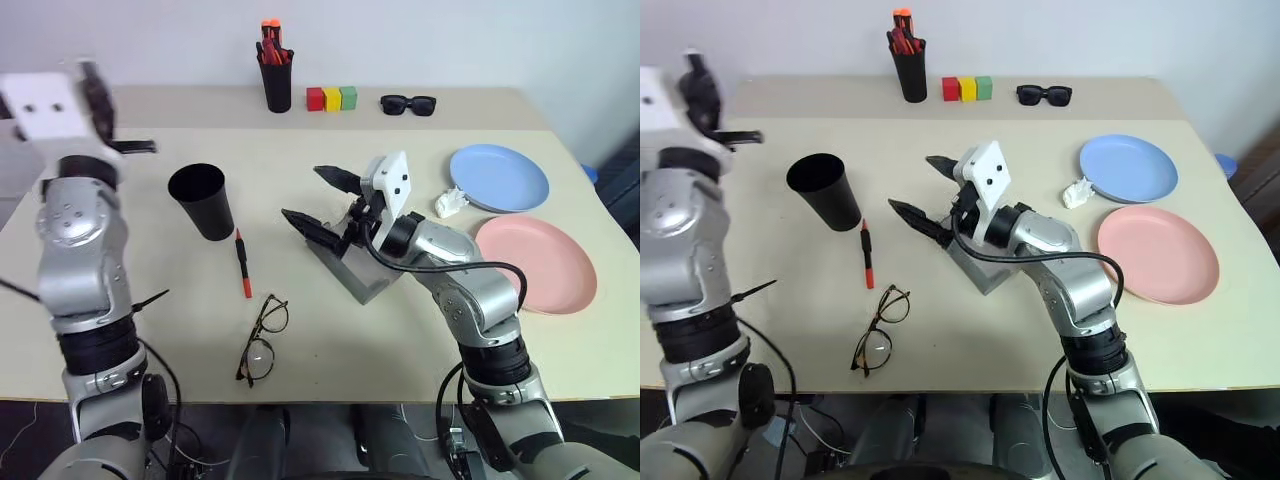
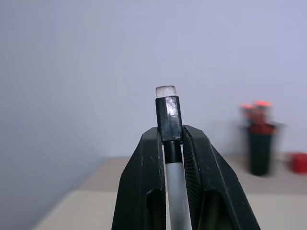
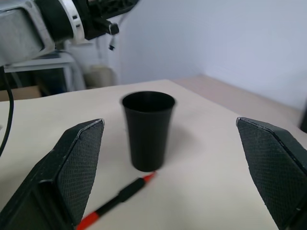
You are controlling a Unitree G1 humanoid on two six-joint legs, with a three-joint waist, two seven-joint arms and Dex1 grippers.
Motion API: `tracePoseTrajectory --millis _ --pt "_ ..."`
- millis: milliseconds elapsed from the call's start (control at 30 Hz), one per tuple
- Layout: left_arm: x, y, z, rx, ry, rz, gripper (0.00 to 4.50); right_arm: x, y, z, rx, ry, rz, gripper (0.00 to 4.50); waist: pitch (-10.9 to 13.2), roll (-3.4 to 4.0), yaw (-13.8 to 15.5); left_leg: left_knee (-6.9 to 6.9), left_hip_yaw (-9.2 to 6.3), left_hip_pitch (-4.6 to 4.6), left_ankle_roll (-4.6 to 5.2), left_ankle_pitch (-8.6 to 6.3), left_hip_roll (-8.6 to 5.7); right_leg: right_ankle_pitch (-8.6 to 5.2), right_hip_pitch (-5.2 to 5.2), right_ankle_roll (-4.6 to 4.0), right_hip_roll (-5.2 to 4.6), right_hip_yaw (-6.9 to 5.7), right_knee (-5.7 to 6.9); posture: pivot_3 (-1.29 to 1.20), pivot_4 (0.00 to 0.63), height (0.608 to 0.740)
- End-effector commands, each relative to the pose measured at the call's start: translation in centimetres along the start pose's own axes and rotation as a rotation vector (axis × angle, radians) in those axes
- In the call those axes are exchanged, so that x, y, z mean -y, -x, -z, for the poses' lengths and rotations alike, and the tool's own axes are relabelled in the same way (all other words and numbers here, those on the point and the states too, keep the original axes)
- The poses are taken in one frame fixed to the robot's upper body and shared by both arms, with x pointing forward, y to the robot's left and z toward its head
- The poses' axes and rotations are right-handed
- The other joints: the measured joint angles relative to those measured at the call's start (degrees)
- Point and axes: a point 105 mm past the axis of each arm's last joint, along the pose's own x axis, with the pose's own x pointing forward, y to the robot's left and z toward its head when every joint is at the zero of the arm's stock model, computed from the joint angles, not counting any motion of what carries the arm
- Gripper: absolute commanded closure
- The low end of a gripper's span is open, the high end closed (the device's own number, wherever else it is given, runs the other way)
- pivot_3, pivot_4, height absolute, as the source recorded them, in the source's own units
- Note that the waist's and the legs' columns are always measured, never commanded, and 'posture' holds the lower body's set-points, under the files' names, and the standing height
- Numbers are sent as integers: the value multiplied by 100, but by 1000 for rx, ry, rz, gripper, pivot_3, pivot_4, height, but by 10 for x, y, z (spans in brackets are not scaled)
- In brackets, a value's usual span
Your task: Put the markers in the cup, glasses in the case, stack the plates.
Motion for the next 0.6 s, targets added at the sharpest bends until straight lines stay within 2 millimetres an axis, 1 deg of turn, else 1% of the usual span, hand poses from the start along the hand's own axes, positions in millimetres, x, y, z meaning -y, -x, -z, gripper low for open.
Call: tracePoseTrajectory --millis 33,167,267,300,500,600 --pt "22 -3 -2 46 -22 82 4424 1 -1 -13 56 36 13 0 0 1 -37 -1 0 -1 0 0 0 0 -5 0 0 0 5 0 150 740" --pt "27 0 17 18 23 75 4424 2 1 -12 57 40 32 0 1 1 -139 -4 -1 -1 1 0 5 0 -10 1 5 0 11 0 150 740" --pt "31 4 28 8 -1 85 4424 2 2 -12 56 42 41 0 1 1 -159 0 0 0 1 0 5 1 -8 2 4 1 11 0 150 740" --pt "29 6 31 9 -13 71 4424 2 3 -11 56 43 43 0 1 1 -155 0 0 0 1 1 5 2 -8 2 4 1 13 0 150 740" --pt "14 8 38 13 -31 -17 4424 2 4 -9 50 46 45 0 1 1 -140 3 0 0 1 1 4 2 -5 3 4 1 13 0 150 740" --pt "14 9 42 3 -22 -19 4424 0 2 -9 48 48 33 0 1 1 -142 2 -1 1 1 1 5 2 -5 3 4 0 13 0 150 740"
